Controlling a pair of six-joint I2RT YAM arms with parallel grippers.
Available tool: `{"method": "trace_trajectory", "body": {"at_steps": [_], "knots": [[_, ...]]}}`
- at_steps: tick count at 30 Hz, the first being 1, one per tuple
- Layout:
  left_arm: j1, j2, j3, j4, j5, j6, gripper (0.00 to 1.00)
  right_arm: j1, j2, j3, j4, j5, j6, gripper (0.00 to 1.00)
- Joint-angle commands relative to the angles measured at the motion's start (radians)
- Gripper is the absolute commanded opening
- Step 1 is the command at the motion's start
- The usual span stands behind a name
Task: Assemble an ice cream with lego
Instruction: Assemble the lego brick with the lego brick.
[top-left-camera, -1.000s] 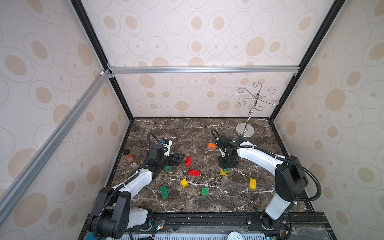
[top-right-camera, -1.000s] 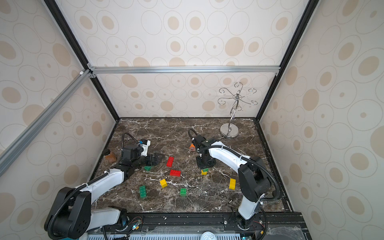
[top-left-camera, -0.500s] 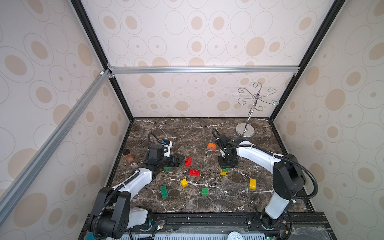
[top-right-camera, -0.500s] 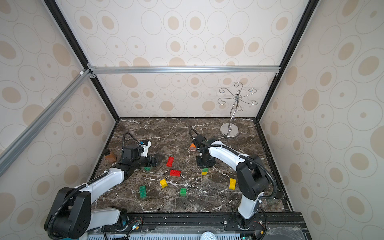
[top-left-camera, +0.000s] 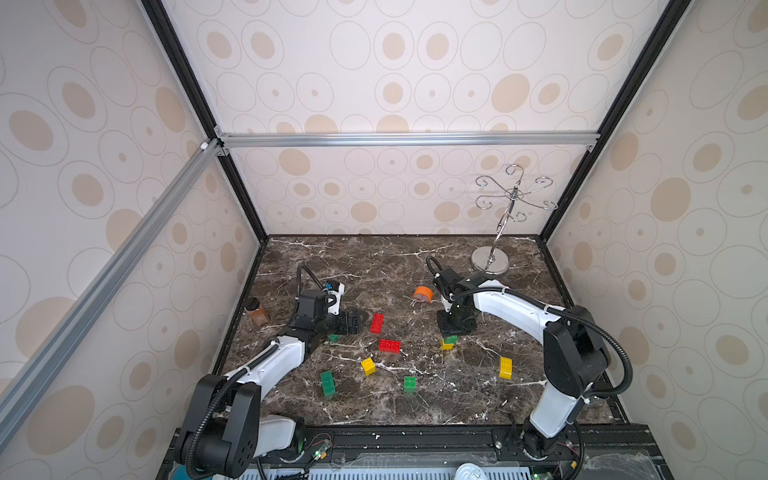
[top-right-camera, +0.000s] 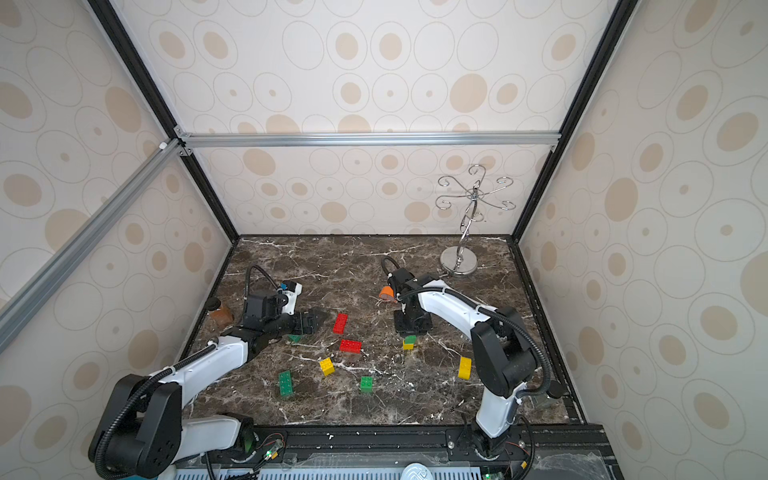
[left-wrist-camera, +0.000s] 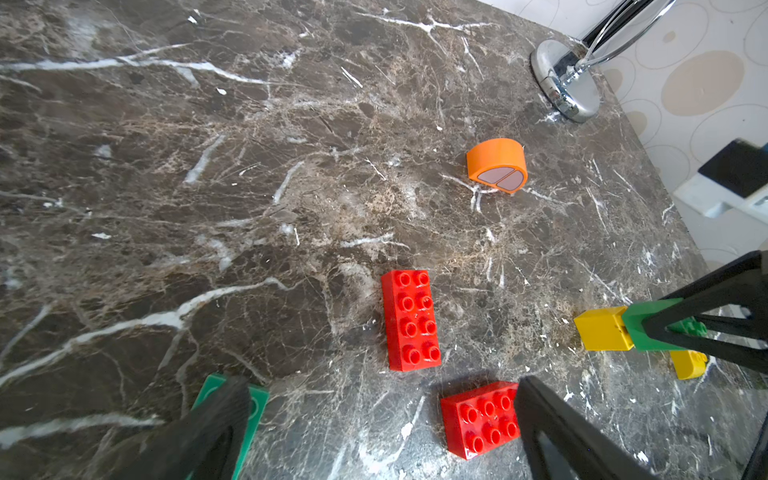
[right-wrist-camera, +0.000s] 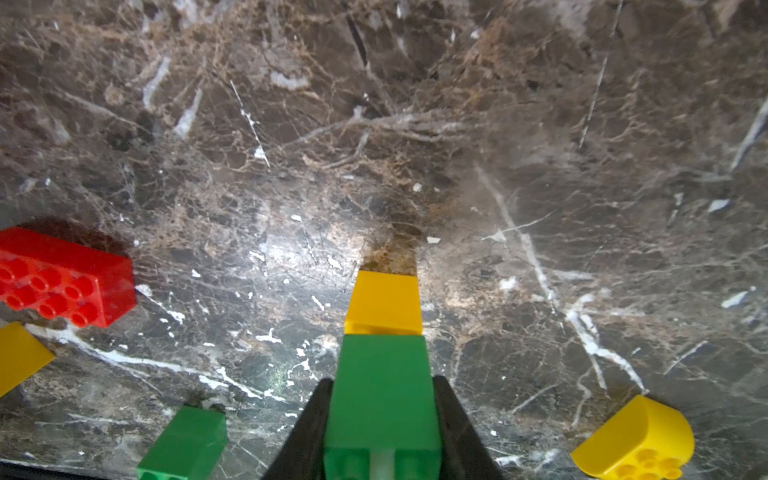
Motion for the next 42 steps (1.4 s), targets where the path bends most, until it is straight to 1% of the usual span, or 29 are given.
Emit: {"method": "trace_trajectory", "body": {"at_steps": [1, 11, 26, 34, 42], "knots": [[-0.004, -0.001, 0.043, -0.009, -0.005, 0.026, 1.0, -0.008, 0.062, -0.002, -0.035, 0.026, 0.006, 0.0], [-0.003, 0.005, 0.049, -0.014, -0.004, 0.028, 1.0, 0.0, 0.096, 0.01, -0.037, 0.047, -0.034, 0.0], [-0.003, 0.007, 0.057, -0.029, -0.007, 0.041, 1.0, 0.024, 0.003, 0.001, -0.051, 0.058, -0.075, 0.0], [-0.003, 0.006, 0.057, -0.03, -0.004, 0.043, 1.0, 0.028, -0.014, 0.002, -0.04, 0.055, -0.085, 0.0], [-0.003, 0.004, 0.056, -0.031, -0.004, 0.044, 1.0, 0.029, 0.003, 0.023, -0.052, 0.044, -0.087, 0.0]]}}
